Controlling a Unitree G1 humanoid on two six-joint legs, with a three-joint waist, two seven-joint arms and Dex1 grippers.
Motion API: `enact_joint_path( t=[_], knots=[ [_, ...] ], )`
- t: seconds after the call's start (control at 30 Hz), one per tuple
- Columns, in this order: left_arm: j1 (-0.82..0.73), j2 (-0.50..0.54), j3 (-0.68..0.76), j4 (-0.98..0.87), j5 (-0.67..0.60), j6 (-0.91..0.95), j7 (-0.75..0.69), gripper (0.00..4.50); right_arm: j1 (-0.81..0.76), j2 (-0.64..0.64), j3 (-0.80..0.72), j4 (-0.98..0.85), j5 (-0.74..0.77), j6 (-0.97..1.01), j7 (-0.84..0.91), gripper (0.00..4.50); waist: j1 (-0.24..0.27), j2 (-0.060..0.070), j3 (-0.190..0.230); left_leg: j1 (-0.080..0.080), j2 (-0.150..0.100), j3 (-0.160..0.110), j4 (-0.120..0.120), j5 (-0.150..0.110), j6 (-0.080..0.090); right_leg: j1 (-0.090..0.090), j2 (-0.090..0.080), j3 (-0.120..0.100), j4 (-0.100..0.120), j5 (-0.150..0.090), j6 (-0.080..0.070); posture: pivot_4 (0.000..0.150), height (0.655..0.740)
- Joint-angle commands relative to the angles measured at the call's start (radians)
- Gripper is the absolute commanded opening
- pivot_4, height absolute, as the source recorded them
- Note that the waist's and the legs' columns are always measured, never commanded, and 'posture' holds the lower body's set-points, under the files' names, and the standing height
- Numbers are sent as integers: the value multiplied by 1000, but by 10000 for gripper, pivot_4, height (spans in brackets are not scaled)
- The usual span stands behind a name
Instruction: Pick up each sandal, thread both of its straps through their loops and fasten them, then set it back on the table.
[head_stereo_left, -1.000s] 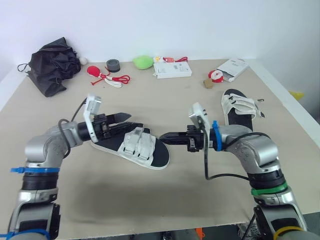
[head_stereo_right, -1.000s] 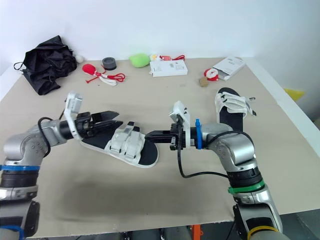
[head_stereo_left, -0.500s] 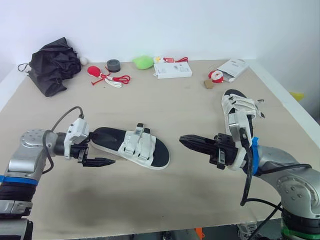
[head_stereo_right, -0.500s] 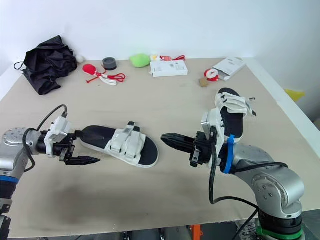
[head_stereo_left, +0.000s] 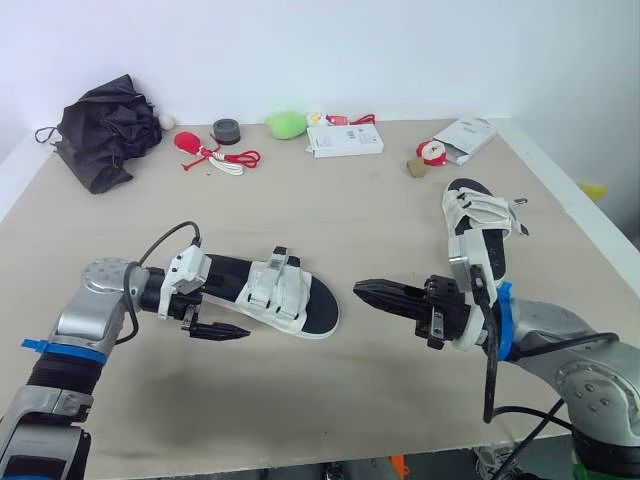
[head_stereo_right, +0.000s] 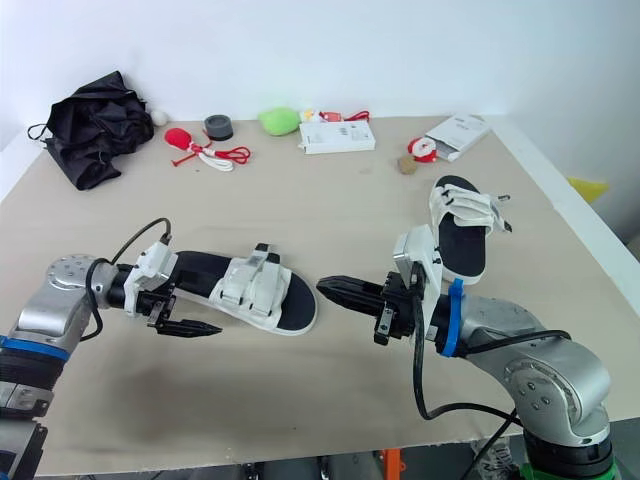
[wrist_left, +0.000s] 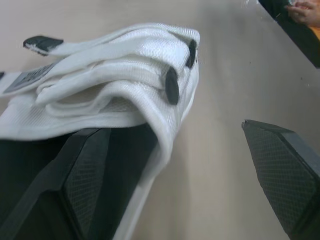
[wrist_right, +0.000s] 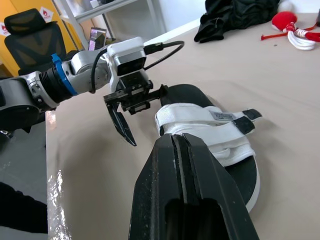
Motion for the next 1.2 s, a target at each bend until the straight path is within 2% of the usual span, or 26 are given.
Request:
enact_joint_path(
  t=[0.03, 0.27, 0.4, 0.5, 0.63, 0.9, 1.2],
  knots=[
    [-17, -5, -15, -17, -5, 18, -6, 35499, -13, -11, 16, -10, -1, -30, 0, 0, 0, 0, 0, 0, 0, 0, 0, 0, 0, 0, 0, 0, 0, 0, 0, 1500, 7400],
    [-1, -14, -16, 24, 8, 3, 10, 1124, -21, -10, 36, 13, -11, -54, -11, 0, -1, 0, 0, 0, 0, 0, 1, 0, 0, 0, 0, 0, 0, 0, 0, 1500, 7400],
    [8, -46, 1, 40, 4, 3, 71, 315, -26, -8, 46, 29, -18, -67, -10, 0, 0, 0, 0, 1, 0, 0, 1, 0, 0, 1, 0, 0, 1, 0, 0, 1500, 7400],
    [12, -73, 26, 13, -17, 77, 157, 315, -30, -7, 52, 36, -20, -74, -10, 0, 0, 0, 0, 1, 0, -1, 4, 0, 0, 2, 0, 0, 2, 1, 1, 1500, 7400],
    [-35, -139, 96, 12, -14, 171, 394, 315, -41, -7, 63, 44, -19, -82, -10, 0, 0, 0, 0, 1, 1, -1, 7, 1, 1, 2, 0, 0, 3, 2, 3, 1500, 7400],
    [-210, -251, 225, 160, 58, 341, 936, 315, -145, 59, 81, 128, -93, -130, -89, 0, -3, -1, 0, 0, 2, 0, 14, 3, 4, 3, 1, 2, 4, 8, 8, 1500, 7400],
    [-242, -307, 307, 183, 57, 402, 1173, 315, -211, 140, 106, 184, -133, -154, -147, 0, -2, -1, 1, -1, 1, 1, 13, 2, 5, 2, -1, 3, 4, 9, 5, 1500, 7400]
  ],
)
